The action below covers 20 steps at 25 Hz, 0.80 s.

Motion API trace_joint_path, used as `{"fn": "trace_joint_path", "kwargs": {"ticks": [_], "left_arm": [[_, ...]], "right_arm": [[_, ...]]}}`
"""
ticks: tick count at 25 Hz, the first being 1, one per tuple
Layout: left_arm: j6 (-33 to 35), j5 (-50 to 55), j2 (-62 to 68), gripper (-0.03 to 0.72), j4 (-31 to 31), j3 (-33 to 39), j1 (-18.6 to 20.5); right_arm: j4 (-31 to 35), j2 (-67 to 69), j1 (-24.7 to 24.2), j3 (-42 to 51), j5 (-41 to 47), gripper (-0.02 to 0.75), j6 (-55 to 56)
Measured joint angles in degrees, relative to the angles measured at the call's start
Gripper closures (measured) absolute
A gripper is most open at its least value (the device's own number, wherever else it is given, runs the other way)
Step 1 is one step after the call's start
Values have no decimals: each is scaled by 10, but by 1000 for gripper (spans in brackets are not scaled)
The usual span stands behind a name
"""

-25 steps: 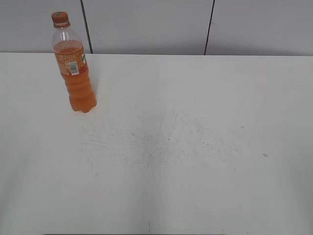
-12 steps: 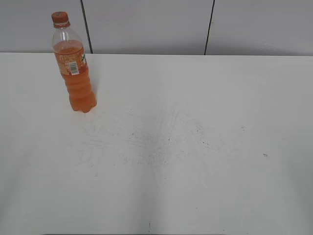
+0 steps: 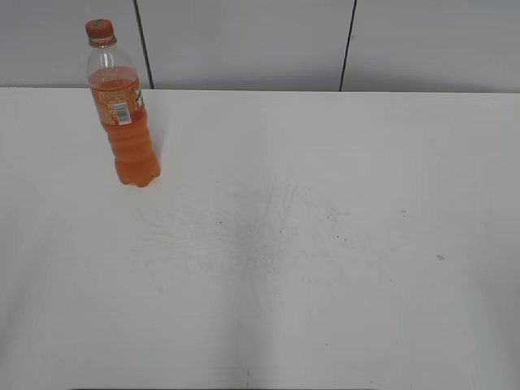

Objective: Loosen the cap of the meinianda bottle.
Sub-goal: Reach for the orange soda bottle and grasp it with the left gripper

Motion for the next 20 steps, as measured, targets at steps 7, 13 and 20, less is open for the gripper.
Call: {"fn": "trace_joint_path", "kwargs": {"ticks": [7,13,20], "left_arm": [[9,-190,68,154,0,-11,0],[9,-413,165,154,0,25,0],[2,-686,317,154,30,121,-37]], "right_arm": [[0,0,0,0,0,279,0],[0,0,0,0,0,279,0],[0,0,0,0,0,279,0]]}}
